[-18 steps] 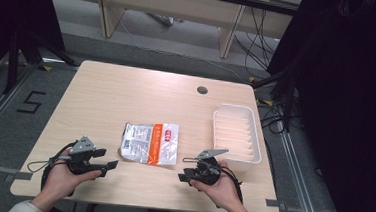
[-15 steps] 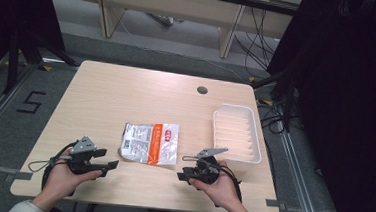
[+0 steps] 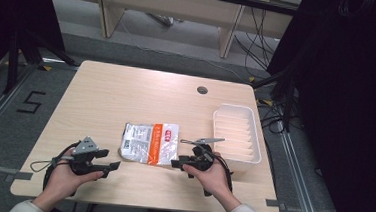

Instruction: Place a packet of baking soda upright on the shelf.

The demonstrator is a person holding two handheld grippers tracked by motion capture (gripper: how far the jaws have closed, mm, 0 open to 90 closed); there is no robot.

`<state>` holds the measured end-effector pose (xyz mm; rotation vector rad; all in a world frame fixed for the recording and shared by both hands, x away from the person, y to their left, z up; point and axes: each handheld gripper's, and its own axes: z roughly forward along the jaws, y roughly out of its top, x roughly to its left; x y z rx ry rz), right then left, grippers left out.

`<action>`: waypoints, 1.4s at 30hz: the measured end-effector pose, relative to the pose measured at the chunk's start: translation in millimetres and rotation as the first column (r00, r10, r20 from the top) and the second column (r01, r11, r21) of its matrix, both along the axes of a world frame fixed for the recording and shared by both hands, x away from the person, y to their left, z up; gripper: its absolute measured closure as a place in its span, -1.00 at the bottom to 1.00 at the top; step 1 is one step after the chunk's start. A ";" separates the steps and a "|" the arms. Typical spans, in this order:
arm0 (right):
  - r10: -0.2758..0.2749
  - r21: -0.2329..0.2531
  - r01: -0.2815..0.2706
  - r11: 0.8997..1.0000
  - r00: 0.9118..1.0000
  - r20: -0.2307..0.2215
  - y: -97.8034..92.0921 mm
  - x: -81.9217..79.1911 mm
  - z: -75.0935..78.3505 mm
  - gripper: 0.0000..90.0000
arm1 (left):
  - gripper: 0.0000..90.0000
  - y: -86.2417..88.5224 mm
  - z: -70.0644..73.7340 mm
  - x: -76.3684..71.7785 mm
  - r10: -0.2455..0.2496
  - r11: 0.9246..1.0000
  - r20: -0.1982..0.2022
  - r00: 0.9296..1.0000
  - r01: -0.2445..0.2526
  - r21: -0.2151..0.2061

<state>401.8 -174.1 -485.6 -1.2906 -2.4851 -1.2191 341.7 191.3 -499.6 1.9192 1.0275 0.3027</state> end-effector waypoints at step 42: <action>0.089 -0.040 -0.090 0.995 0.996 -0.022 51.8 26.4 -6.9 0.99 | -0.24 0.5 0.6 -0.3 0.002 1.000 0.011 1.000 -0.002 -0.001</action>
